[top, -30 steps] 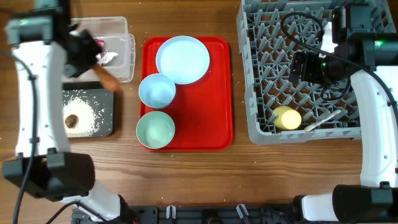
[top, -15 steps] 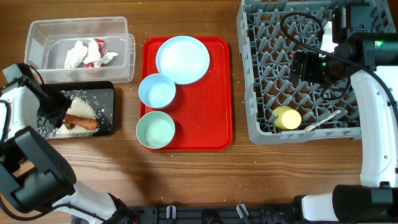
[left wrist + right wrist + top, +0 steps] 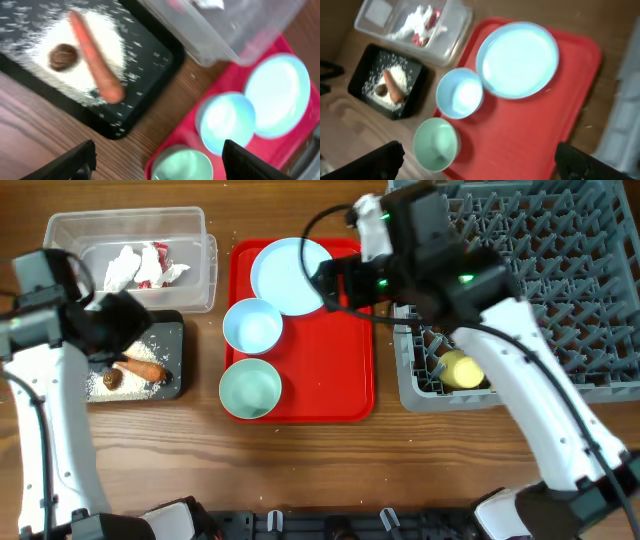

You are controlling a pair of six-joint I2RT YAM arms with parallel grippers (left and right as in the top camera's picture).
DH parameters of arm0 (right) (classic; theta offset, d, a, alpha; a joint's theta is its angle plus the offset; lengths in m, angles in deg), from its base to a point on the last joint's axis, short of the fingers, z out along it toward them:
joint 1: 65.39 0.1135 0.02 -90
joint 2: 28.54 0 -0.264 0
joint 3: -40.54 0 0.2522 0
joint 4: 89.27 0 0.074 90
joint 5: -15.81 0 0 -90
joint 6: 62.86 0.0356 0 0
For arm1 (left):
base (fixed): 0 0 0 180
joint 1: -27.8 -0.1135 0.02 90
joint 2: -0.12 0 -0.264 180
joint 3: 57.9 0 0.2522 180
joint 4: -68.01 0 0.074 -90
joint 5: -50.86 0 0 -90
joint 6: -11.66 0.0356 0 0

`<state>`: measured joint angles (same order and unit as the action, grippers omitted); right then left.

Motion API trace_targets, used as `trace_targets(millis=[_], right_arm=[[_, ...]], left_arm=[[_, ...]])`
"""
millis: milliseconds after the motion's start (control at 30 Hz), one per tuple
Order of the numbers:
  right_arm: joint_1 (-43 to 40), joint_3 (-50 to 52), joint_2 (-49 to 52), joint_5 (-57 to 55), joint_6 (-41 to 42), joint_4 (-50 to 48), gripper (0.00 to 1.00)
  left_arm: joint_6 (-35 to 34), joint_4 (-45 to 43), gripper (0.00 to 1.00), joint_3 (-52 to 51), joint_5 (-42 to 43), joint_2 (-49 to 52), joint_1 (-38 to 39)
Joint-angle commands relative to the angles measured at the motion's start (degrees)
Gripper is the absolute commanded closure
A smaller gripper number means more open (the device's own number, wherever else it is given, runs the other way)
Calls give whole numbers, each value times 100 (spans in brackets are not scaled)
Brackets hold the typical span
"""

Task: Sort waste into correct bins and load items into the dishwasher rack
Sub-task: 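Grasp the light-blue bowl with the right gripper and lift it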

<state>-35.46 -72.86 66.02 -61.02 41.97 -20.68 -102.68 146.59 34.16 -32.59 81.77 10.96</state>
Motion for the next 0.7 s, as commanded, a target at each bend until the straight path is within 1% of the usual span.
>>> trace_targets(millis=[0, 33, 100, 133, 167, 233, 267, 333, 367, 433, 467, 600, 667], right_arm=[[317, -37, 820, -232, 658, -70, 0], [409, -37, 1110, -190, 785, -74, 0], [560, -37, 1394, -197, 929, -179, 2], [654, -37, 1526, -210, 990, -308, 5], [739, -37, 1687, -363, 1274, -387, 7], [837, -37, 2035, -450, 1585, -531, 11], [850, -37, 2124, -452, 1631, -566, 13], [894, -37, 2352, -452, 1733, -713, 16], [920, -37, 2444, -455, 1862, -785, 20], [984, 0, 2579, -459, 2059, -1019, 30], [1029, 0, 2675, -516, 2197, -1156, 36], [1145, 0, 2990, -673, 2422, -1362, 47], [1163, 0, 3128, -675, 2437, -1346, 49]], left_arm=[[-308, -50, 20, 46, 87, -42, 990], [-310, -168, 19, 46, -52, -42, 1449], [-319, -260, 15, 46, -568, -42, 1845], [-374, -267, 13, 46, -684, -42, 1886], [-599, -267, 12, 46, -894, -33, 1871], [-765, -306, 10, 46, -1147, -31, 1788], [-765, -306, 0, 46, -1163, -31, 1766], [-767, -313, 0, 46, -1364, -26, 1768], [-811, -363, 0, 46, -1552, -26, 1762], [-1397, -444, 0, 46, -1915, -26, 1600], [-1519, -564, 0, 46, -1928, -13, 1366], [-1517, -774, 0, 46, -1926, 101, 691], [-1515, -717, 0, 46, -1928, 142, 610]])
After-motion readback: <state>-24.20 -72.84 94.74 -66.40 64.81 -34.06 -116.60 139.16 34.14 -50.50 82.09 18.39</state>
